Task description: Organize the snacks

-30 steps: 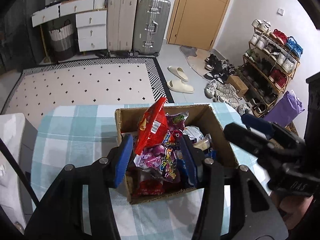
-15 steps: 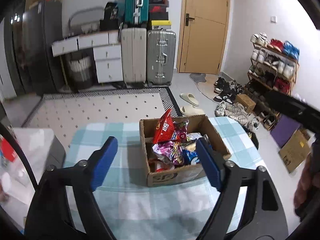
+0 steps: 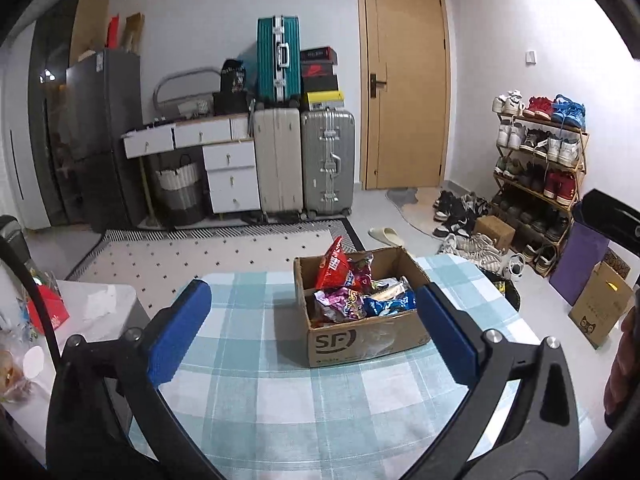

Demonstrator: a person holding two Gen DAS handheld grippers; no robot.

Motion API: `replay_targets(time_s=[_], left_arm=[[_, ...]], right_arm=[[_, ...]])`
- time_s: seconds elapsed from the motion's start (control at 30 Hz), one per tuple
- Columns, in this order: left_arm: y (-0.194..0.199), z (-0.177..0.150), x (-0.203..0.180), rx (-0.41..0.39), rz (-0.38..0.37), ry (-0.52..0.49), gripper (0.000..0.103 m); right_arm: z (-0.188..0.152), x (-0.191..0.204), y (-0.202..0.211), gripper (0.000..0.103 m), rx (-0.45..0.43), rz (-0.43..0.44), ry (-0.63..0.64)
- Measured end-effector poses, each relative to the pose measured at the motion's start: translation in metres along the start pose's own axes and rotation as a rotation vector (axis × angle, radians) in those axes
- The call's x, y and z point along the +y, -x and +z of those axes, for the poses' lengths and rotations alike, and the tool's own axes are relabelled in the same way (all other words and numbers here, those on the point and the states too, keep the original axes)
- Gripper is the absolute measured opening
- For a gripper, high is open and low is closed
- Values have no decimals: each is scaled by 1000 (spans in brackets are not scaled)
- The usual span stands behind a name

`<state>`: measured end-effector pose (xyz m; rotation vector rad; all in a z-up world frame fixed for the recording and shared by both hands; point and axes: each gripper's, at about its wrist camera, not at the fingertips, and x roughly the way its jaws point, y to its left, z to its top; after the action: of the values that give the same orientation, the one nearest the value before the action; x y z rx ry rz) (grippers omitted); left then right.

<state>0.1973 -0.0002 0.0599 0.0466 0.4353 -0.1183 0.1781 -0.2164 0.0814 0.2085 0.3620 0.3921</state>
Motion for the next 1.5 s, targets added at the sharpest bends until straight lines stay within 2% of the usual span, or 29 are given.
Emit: replay_targets(time_s=[0.13, 0.27, 0.43, 0.57, 0.7, 0.87, 1.03, 1.3, 1.5], left_arm=[[19, -17, 3, -31, 47, -25, 103], [31, -44, 4, -85, 98, -65, 103], [34, -95, 12, -130, 89, -33, 103], [25, -129, 18, -133, 96, 4, 103], [10, -152, 18, -139, 123, 4, 103], [-3, -176, 23, -167, 90, 47, 103], [-22, -190, 21, -147, 63, 73, 103], [-45, -202, 29, -109, 80, 97, 103], [-54, -205, 20, -115, 79, 46, 103]], right_arm=[[-18, -5, 17, 102, -27, -19, 20], [-51, -16, 29, 102, -51, -7, 12], [-103, -27, 31, 102, -98, -56, 33], [-144, -28, 23, 102, -79, -111, 113], [-176, -28, 15, 102, -82, -142, 158], [-202, -32, 14, 102, -129, -179, 180], [-211, -35, 16, 102, -148, -207, 186], [-207, -37, 15, 102, -150, -243, 185], [-205, -33, 16, 102, -150, -242, 191]])
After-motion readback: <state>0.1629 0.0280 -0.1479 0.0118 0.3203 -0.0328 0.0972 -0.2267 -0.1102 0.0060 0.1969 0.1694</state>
